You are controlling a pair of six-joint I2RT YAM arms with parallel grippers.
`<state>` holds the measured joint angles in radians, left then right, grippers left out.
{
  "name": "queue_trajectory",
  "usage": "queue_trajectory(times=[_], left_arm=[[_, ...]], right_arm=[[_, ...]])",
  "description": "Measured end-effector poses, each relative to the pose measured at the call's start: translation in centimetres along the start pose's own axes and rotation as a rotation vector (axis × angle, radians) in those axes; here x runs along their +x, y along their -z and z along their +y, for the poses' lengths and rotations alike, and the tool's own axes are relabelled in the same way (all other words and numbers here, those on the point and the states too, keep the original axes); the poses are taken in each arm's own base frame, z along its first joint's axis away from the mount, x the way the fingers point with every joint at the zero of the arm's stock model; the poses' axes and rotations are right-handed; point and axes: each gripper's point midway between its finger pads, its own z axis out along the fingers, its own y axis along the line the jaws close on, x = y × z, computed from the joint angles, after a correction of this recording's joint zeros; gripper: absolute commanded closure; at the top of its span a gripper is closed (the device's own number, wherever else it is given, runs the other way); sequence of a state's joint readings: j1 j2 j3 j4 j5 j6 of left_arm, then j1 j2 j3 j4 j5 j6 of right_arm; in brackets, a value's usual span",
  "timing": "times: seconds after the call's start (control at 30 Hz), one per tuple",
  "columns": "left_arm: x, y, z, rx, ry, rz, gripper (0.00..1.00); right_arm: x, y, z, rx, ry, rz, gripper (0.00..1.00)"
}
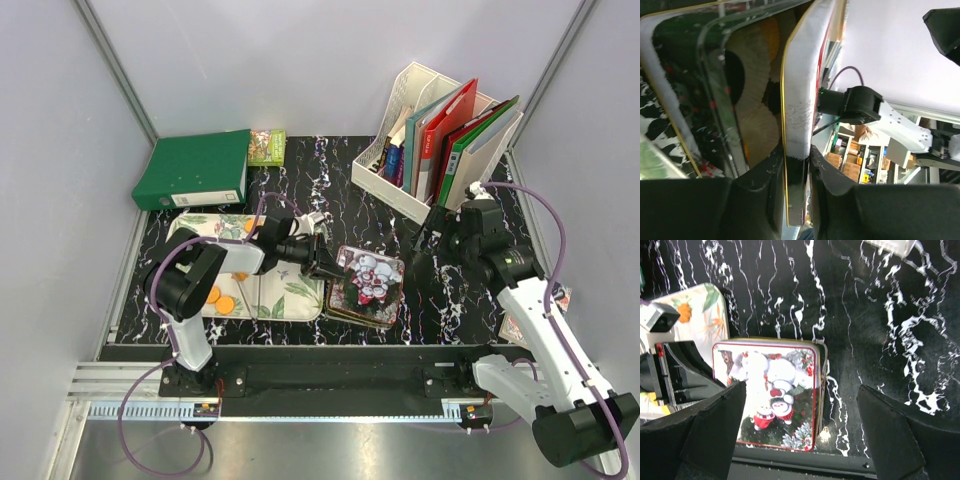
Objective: Pack the cookies
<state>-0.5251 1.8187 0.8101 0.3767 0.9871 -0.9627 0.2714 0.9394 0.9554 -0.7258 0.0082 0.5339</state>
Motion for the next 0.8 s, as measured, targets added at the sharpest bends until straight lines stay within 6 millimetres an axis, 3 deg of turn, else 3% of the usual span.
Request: queue_trajectory(times=[0.17, 0.4, 0.63, 0.8], left_arm=[[0.4, 0.1, 1.0, -0.043, 0.012, 0.01, 0.7], [0.2, 0.1, 1.3, -0.073, 0.004, 0.016, 0.7], [0.1, 0.1, 1.2, -0.082, 0.004, 0.02, 0.7], [-0.2, 0.1, 0.9, -0.09, -0.005, 0.019, 0.69]], right_arm=[[1.1, -0.6, 0.0, -0.011, 0.0, 0.045, 0.01], [3.2, -1.5, 0.4, -0.056, 0.001, 0.134, 0.09], [7.3, -3.5, 0.5, -0.104, -0.01, 0.316, 0.29], [8.8, -3.7, 0.5, -0.126, -0.019, 0.379, 0.51]])
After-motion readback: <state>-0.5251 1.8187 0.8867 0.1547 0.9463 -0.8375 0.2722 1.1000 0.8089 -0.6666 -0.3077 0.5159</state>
